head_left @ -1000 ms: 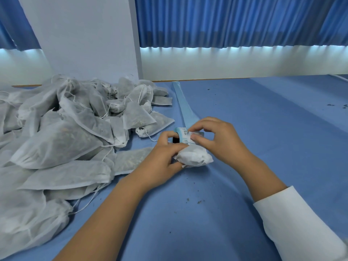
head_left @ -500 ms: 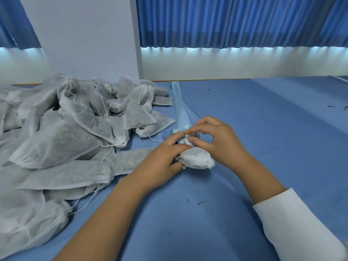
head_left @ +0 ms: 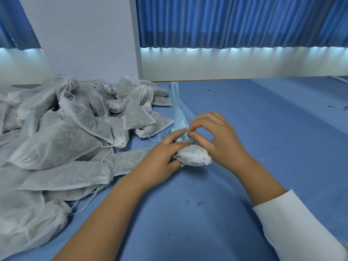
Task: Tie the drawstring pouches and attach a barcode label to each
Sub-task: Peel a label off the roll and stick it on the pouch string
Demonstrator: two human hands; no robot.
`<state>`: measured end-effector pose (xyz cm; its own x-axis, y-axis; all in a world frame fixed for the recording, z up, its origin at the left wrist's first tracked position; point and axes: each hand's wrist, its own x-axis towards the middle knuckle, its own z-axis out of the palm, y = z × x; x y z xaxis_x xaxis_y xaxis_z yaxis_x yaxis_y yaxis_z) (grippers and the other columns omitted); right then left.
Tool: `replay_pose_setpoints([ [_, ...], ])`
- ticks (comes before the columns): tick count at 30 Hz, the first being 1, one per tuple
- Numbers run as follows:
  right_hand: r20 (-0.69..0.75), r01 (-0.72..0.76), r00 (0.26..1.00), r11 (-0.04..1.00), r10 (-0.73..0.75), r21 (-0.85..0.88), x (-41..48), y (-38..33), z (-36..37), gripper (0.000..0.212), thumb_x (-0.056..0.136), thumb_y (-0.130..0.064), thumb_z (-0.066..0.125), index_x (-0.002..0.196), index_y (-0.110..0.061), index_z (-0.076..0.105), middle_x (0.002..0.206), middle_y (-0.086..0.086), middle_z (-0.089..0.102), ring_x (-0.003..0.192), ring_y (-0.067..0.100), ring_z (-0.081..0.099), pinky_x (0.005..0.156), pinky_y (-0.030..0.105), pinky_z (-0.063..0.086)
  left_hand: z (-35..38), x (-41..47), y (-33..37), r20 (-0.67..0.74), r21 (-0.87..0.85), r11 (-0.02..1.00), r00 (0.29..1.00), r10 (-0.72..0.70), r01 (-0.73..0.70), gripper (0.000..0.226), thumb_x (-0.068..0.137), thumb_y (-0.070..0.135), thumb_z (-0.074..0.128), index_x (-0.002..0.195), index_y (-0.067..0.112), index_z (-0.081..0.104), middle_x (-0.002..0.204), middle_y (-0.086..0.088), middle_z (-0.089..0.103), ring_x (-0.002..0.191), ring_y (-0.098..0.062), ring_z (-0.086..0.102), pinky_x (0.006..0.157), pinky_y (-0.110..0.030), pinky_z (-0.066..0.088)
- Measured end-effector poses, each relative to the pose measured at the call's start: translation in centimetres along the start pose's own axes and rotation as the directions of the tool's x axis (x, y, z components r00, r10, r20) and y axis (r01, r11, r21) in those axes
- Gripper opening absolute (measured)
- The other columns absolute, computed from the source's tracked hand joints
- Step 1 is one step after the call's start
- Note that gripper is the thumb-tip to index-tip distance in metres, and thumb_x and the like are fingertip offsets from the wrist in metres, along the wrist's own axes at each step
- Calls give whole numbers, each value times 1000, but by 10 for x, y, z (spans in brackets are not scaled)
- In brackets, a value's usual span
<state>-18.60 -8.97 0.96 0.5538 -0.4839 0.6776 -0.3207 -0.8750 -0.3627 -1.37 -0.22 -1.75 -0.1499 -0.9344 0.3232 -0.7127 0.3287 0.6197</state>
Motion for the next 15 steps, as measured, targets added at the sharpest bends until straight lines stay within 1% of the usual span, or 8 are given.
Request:
replay_pose_setpoints([
  [1,-18,7,1000,1000,-7,-3,0,0,0,5,89,-12,68,94,-14,69,101,-1,65,101,21,56,91,20,38,0,0,-1,1,1,1000,1000,-14,14,42,89,2,65,126,21,64,153,16,29,122,0,49,89,-5,36],
  [3,-51,12,999,1000,-13,-16,0,1,0,5,90,-11,67,94,-13,69,103,-1,64,103,21,55,93,16,36,-1,1,-2,1,-10,999,1000,-30,31,41,90,3,64,127,21,63,158,9,28,127,-6,49,93,-12,39],
  [5,-74,14,997,1000,-16,-21,0,0,0,5,90,-12,65,93,-13,69,104,0,63,105,22,54,94,14,34,-2,1,-2,-7,-29,999,999,-38,37,39,90,3,64,126,20,64,158,6,29,133,-6,45,97,-17,41],
  [9,-112,27,993,999,-30,-30,0,-3,3,8,92,-11,59,94,-10,67,104,3,62,102,23,54,92,17,35,-2,2,-3,-32,-70,996,998,-57,55,36,91,4,65,123,22,65,156,7,31,137,-5,41,97,-18,43],
  [10,-150,24,988,1000,-27,-16,1,-3,3,9,93,-10,57,94,-9,66,102,2,62,100,22,55,91,19,37,-2,2,-4,-34,-83,995,998,-58,55,36,91,4,65,122,22,65,155,7,32,137,-5,41,98,-21,44],
  [12,-288,-1,958,998,18,58,3,-4,0,9,94,-9,55,96,-9,64,98,-4,60,96,22,57,90,27,44,-2,2,-5,-34,-109,993,998,-58,54,36,91,4,64,123,23,65,154,8,34,137,-5,41,100,-24,45],
  [13,-364,-14,930,993,55,113,4,-5,-2,9,95,-11,54,97,-11,63,97,-9,58,95,22,58,88,30,47,-1,2,-5,-35,-119,991,998,-60,55,37,91,4,63,122,25,65,154,8,34,137,-4,40,100,-23,44],
  [15,-460,-48,873,968,161,247,7,-7,-7,14,95,-11,54,95,-24,59,94,-21,58,95,16,61,85,26,50,-1,3,-5,-52,-139,988,995,-80,72,37,91,3,62,117,30,63,152,11,36,134,-1,42,98,-15,39],
])
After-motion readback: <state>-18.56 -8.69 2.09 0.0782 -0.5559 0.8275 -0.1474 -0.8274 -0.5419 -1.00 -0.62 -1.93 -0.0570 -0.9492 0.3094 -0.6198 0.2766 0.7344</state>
